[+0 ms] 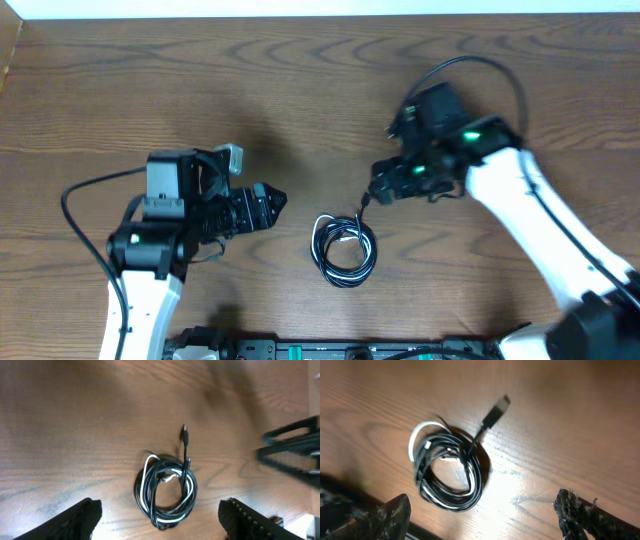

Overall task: Untangle cables
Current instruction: 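Move the right gripper down onto the coiled cable bundle and grasp it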

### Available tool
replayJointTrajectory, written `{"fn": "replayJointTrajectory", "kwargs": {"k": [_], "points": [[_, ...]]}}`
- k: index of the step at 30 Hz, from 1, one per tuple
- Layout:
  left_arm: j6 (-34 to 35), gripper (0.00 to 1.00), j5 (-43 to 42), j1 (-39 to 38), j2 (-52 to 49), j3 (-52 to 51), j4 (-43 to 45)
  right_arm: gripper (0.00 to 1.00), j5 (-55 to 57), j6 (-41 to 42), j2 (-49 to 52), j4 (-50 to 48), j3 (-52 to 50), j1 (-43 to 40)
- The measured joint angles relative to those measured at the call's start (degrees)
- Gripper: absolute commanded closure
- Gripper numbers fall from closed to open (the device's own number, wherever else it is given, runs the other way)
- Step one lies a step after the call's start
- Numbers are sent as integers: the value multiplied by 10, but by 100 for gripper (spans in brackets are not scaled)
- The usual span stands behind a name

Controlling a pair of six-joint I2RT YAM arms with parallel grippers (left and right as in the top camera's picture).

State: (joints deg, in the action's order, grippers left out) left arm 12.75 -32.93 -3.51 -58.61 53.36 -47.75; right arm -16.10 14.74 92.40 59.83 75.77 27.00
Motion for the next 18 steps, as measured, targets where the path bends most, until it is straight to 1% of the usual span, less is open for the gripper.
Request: {"fn": "replayJointTrajectory", "kwargs": {"k": [5,8,13,18], "points": [[-12,23,0,0,-38,113,-46,17,62,58,49,2,-2,58],[-19,24,5,0,-38,157,-59,20,111,110,74,2,-3,88],[-23,24,46,0,-38,161,-91,26,137,179,87,-32,-52,115],[-23,25,77,0,-38,161,-96,30,136,211,90,-61,-101,144]]}}
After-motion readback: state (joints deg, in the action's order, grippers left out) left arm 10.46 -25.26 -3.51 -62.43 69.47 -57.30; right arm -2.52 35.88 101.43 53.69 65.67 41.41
